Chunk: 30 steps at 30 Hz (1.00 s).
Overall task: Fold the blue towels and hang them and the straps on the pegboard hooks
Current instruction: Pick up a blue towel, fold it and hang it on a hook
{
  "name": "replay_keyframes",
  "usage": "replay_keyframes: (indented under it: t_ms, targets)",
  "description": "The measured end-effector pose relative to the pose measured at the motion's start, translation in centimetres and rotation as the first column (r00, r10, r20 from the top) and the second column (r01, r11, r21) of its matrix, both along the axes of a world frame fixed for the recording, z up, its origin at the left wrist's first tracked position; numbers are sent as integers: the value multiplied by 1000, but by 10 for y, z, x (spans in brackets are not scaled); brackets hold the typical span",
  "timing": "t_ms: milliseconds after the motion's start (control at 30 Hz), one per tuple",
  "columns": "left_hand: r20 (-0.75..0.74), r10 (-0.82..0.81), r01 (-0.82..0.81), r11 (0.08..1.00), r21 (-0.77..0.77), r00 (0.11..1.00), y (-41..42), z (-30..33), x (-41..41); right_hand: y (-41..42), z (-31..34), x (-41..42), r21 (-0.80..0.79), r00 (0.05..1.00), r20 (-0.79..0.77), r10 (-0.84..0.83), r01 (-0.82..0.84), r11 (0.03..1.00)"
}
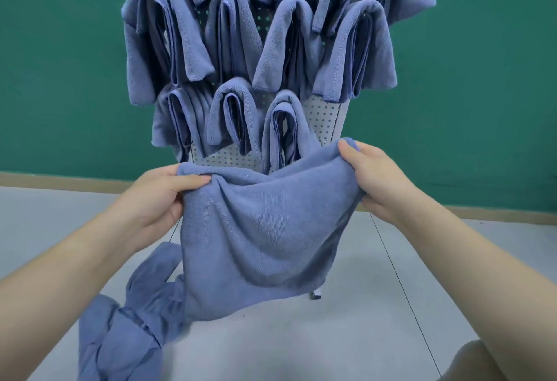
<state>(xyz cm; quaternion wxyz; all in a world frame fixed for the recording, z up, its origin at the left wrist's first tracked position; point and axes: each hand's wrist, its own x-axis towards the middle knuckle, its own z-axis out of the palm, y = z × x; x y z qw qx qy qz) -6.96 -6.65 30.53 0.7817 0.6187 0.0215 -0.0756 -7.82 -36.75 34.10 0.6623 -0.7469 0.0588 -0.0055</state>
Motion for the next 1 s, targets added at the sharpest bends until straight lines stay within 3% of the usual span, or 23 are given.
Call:
replay_keyframes:
  t_ms: [200,400,533,667,733,900,1000]
  targets:
    - [26,-30,30,1000,-7,999,1,1,1,-4,-4,4,-110,989,39,-145,149,983]
    - [48,-48,45,998,54,998,-1,2,0,-8,-3,5,75,990,69,-125,120,990]
    - [-55,50,-47,997,53,997,-1,5,2,-8,0,4,199,998,37,-41,33,979]
    - [-128,37,-43,998,-47,991,-3,11,0,-8,3,4,508,1000,14,28,-31,861]
    - [-127,-7,-4,996,-88,992,-3,13,-2,-9,5,3,587,997,34,72,-79,806]
    - [-165,-100,87,993,-82,981,0,9,-2,-7,1,4,384,987,6,162,-152,911]
    - [-92,-203,187,970,-158,975,3,10,-4,-4,-2,3,221,989,-13,150,-143,965]
